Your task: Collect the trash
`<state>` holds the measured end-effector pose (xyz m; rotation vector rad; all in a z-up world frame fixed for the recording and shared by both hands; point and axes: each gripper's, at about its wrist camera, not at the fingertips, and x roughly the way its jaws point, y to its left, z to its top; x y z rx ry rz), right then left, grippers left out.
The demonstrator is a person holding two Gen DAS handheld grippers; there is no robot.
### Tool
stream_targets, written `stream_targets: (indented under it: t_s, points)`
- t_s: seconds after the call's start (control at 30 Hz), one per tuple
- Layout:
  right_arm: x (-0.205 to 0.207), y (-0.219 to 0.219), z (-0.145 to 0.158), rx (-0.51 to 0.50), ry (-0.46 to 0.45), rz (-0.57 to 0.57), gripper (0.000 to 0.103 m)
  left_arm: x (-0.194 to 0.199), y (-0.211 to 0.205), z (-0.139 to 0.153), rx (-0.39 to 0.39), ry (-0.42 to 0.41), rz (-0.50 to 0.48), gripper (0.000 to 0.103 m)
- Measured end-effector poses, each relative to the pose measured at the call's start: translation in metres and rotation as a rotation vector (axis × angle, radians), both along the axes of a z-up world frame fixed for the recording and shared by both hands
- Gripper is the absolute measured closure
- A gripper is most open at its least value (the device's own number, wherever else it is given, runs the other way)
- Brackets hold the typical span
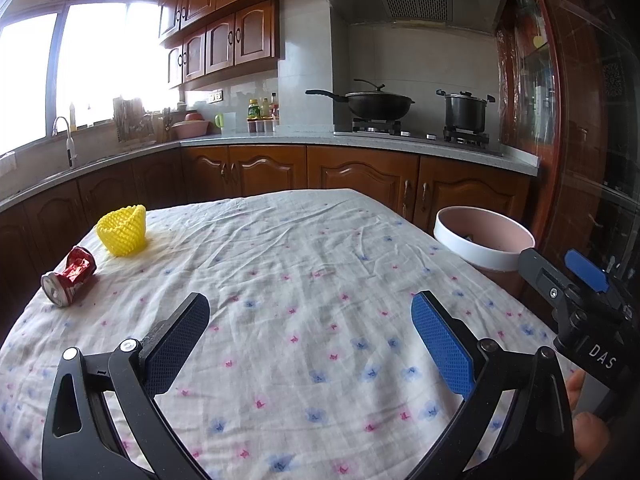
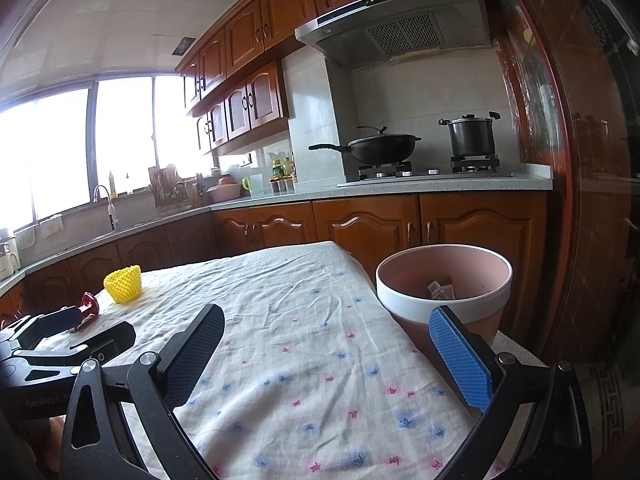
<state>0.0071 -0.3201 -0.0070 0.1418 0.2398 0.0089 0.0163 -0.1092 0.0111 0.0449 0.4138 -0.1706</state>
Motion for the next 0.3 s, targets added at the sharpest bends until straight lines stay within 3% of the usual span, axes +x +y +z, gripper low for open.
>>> stream_targets:
  t_s: [0.3]
  points:
    - [0.0009,0.0006,0.0007,-0.001,0.004,0.000,0.000,0.0047,0.0017,-0.0011,-0.004,0.019,-0.012,0.000]
